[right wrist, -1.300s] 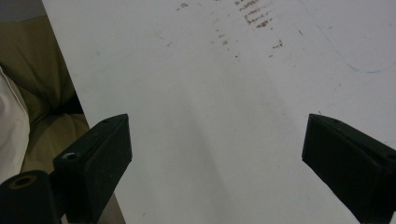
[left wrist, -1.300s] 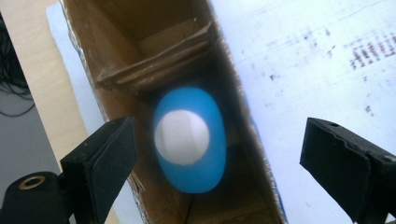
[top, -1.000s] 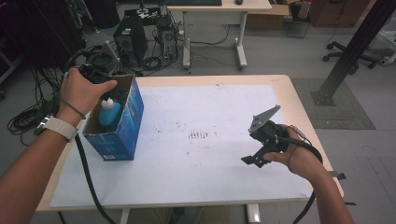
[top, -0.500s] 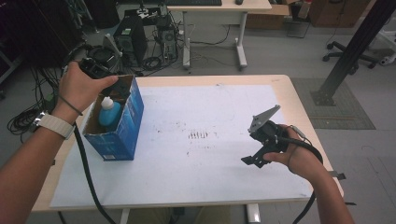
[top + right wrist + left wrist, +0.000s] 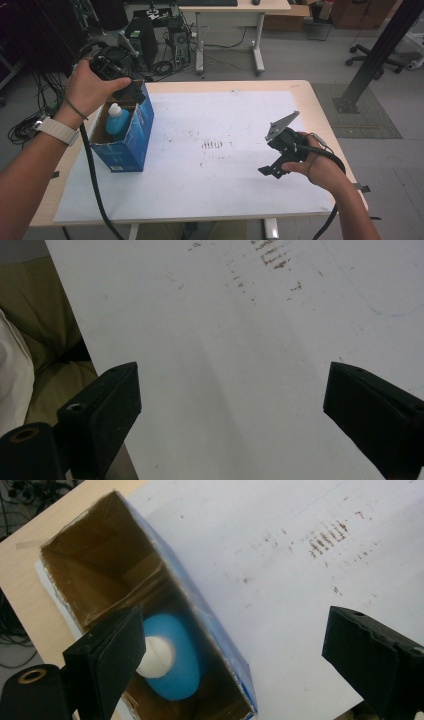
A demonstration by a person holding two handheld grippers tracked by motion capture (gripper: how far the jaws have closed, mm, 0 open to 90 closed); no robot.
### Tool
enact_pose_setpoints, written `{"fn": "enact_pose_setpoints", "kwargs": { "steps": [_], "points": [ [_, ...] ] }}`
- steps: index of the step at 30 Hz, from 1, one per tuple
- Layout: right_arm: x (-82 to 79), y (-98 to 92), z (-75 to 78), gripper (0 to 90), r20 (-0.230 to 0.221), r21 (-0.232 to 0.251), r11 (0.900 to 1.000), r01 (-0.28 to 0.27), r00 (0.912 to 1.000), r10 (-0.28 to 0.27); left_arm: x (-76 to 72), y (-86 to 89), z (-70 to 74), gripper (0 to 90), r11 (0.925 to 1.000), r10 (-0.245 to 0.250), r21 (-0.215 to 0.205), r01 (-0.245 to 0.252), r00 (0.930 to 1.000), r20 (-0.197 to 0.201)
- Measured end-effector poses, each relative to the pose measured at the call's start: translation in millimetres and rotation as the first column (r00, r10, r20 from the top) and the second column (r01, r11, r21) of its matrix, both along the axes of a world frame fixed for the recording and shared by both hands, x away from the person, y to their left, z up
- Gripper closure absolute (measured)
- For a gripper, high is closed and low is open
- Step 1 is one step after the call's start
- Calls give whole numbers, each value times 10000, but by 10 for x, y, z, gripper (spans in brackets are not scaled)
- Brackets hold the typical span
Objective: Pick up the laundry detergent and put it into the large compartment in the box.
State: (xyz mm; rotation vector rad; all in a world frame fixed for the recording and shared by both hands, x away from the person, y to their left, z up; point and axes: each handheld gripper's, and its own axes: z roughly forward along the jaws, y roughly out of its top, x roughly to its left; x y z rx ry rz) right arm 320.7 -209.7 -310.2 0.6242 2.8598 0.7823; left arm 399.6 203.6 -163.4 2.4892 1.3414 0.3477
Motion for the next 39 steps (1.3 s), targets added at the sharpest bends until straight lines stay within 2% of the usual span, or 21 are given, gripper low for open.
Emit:
{"fn": "enact_pose_setpoints", "kwargs": {
  "steps": [8,17,26,39],
  "points": [
    [6,14,8,84,-1,-14,10000,18,10000,-18,-26,-107,-4,105,9987,-508,-6,508,9987,-15],
    [5,25,17,84,-8,-38,10000,-2,10000,2,-37,-234,-27,105,9925,-1219,-49,1219,9924,-137],
    [6,28,26,84,13,-61,10000,-5,10000,5,-47,-353,-48,105,9835,-1809,-128,1806,9829,-334],
    [23,30,31,84,31,-36,10000,12,10000,-12,-30,-499,-87,105,9625,-2705,0,2713,9596,-773]
  ]
}}
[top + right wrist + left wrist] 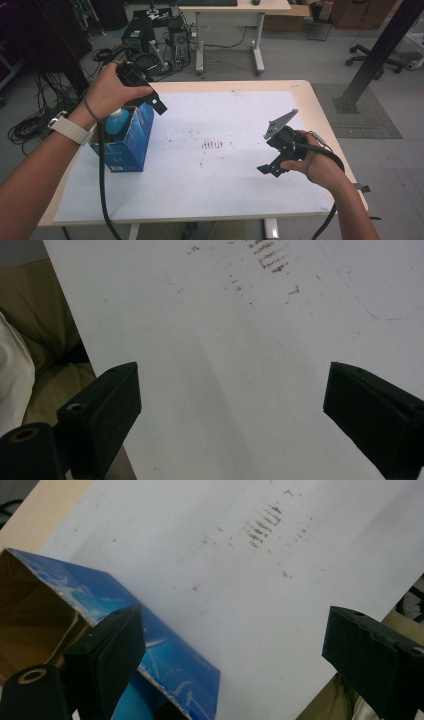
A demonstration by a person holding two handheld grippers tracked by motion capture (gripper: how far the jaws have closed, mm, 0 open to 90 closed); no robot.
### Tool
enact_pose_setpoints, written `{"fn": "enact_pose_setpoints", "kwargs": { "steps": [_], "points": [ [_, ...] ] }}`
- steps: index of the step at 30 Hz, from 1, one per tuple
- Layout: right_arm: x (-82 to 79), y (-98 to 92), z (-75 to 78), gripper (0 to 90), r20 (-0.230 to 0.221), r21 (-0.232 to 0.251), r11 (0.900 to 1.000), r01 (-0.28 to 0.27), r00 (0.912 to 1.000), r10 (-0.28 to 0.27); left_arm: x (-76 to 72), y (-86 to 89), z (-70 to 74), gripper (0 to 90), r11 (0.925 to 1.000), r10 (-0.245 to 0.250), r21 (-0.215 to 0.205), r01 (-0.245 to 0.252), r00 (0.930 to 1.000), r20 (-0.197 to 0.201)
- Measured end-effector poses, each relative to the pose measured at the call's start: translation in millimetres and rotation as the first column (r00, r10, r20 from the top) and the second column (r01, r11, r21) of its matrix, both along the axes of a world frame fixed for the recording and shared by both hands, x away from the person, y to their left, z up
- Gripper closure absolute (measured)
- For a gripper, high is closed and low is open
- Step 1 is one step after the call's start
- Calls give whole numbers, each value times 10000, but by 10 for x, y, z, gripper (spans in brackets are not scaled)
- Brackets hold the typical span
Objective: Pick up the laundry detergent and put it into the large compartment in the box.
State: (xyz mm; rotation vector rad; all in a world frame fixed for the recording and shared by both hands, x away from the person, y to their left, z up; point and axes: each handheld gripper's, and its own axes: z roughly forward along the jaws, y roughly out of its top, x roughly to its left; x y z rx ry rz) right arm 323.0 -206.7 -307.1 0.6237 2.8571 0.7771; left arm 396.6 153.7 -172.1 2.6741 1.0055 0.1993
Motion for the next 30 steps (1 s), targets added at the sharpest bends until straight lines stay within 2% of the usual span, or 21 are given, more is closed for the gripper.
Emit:
{"fn": "enact_pose_setpoints", "kwargs": {
  "steps": [8,15,25,30],
  "points": [
    [13,-4,-3,84,-10,-6,10000,-7,10000,7,9,-110,-33,105,9980,-621,69,624,9973,-386],
    [19,-21,-3,84,-30,21,10000,43,10000,-43,15,-181,-55,105,9949,-980,182,991,9937,-550],
    [20,-24,12,84,2,16,10000,41,10000,-41,2,-311,-102,101,9801,-1967,103,1982,9770,-824],
    [14,-31,11,84,13,27,10000,67,10000,-67,-11,-351,-118,100,9695,-2431,77,2450,9651,-972]
  ]
}}
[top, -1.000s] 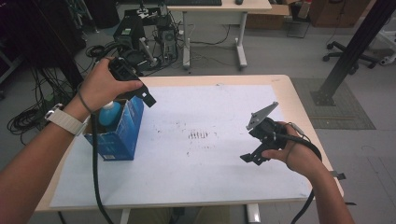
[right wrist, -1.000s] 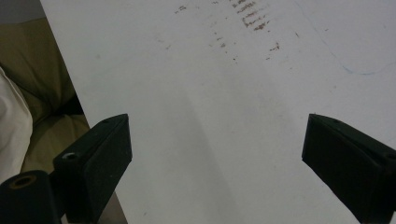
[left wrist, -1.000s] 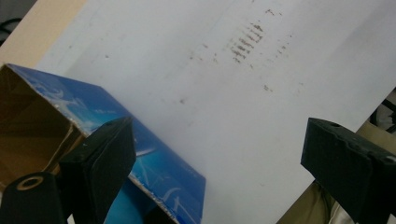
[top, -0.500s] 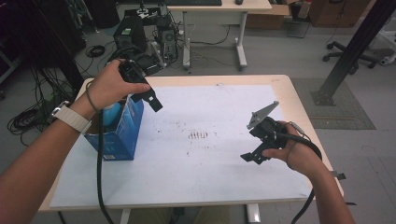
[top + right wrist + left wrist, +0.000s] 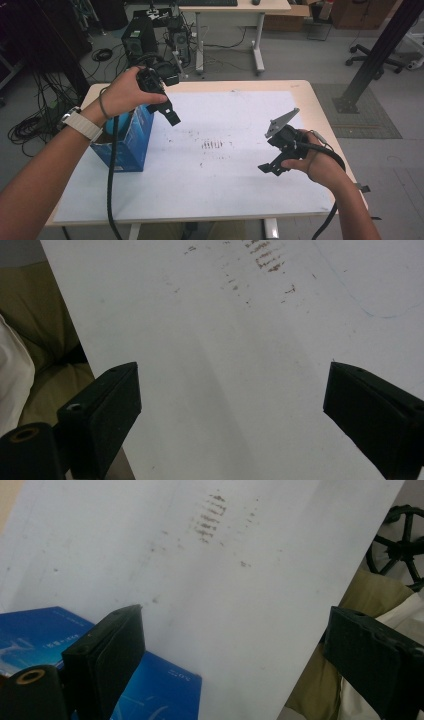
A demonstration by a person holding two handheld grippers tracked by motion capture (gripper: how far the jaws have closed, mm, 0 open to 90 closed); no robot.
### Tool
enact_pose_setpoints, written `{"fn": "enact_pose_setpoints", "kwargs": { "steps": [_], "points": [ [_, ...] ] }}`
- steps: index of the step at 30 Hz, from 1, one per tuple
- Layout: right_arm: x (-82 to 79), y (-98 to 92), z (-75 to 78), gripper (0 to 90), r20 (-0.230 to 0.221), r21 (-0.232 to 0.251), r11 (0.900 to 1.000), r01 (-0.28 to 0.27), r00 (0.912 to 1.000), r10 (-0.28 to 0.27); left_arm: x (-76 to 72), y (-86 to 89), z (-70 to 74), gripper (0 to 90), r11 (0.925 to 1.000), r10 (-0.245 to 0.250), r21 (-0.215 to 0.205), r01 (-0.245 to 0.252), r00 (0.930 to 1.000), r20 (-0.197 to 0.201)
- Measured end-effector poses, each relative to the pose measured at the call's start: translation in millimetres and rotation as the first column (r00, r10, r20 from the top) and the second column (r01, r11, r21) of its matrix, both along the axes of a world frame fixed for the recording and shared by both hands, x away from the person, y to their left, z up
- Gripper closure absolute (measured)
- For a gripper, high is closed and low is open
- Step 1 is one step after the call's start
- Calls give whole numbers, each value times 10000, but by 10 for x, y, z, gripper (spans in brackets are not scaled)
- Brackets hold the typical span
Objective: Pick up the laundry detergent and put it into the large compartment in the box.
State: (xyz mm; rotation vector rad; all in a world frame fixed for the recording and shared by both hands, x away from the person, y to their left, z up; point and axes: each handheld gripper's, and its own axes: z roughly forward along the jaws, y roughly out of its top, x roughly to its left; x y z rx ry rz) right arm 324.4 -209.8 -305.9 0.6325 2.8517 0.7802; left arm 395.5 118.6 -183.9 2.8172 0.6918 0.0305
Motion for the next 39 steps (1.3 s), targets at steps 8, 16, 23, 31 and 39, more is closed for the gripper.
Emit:
{"fn": "enact_pose_setpoints", "kwargs": {
  "steps": [8,16,23,31,39],
  "points": [
    [3,-1,20,84,63,42,10000,-8,10000,7,-31,-96,-30,98,9978,-654,85,655,9978,-119],
    [-1,6,17,84,37,43,10000,4,10000,-4,-63,-176,-65,98,9941,-1080,127,1081,9941,-97],
    [1,17,36,84,68,52,10000,-3,10000,2,-103,-219,-89,98,9906,-1368,56,1368,9906,10],
    [22,40,43,84,97,70,9999,-79,9999,78,-109,-235,-156,99,9880,-1539,-103,1540,9880,123],
    [36,54,25,84,51,65,10000,-73,10000,72,-85,-246,-196,99,9882,-1529,-80,1532,9878,300]
  ]
}}
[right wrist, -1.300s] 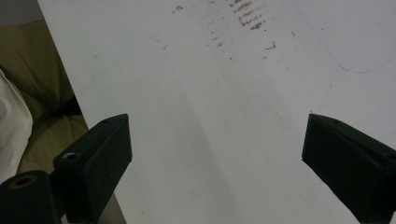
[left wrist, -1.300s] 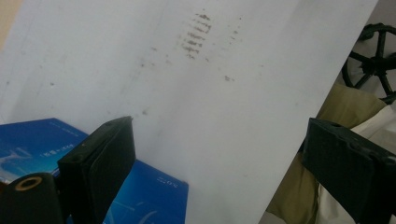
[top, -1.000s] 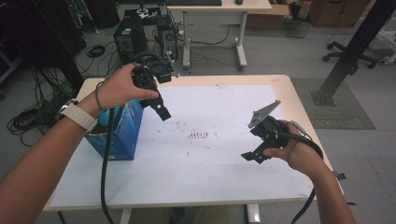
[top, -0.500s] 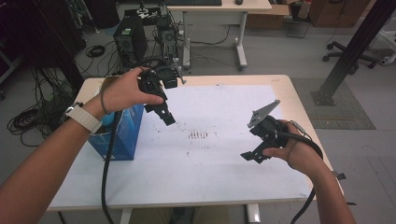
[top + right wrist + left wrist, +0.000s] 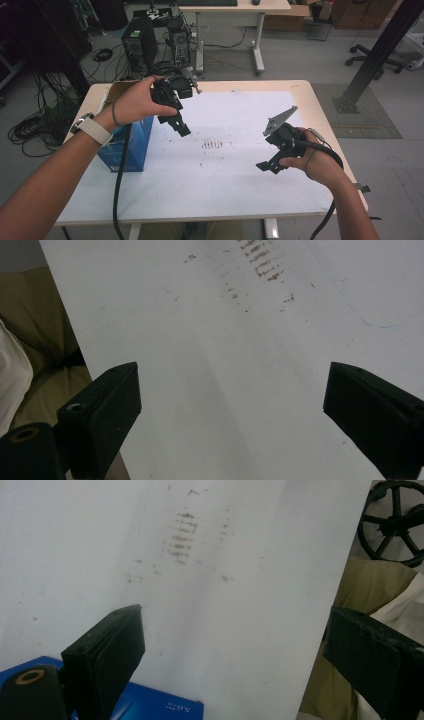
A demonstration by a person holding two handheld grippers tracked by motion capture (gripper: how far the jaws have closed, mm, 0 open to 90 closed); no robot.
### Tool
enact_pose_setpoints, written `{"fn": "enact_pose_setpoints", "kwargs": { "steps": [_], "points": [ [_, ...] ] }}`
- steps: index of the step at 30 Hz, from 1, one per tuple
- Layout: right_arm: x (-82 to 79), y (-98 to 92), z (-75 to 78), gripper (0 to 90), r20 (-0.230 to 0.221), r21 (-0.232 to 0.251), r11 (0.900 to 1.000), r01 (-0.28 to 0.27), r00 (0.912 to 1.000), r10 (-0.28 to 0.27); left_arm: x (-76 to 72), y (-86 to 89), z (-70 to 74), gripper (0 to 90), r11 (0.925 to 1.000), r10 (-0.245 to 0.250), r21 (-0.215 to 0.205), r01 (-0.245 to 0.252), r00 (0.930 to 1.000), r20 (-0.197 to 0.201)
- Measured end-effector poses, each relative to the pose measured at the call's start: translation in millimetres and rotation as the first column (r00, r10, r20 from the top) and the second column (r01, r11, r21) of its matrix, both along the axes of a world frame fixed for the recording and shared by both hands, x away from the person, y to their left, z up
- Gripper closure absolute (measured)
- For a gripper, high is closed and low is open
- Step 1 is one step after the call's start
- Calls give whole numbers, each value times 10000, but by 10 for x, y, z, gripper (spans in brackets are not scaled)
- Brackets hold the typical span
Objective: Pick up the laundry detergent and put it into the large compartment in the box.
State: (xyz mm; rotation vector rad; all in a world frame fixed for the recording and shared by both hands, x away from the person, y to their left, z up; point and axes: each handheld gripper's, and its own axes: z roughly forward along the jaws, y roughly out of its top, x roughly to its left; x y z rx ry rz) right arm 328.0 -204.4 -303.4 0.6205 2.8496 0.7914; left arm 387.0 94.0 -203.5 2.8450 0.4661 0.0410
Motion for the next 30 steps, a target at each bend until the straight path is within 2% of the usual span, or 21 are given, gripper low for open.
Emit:
{"fn": "enact_pose_setpoints", "kwargs": {
  "steps": [30],
  "points": [
    [-10,1,-19,84,0,27,10000,21,10000,-21,18,17,-5,101,9996,282,-42,-281,9994,223]
  ]
}}
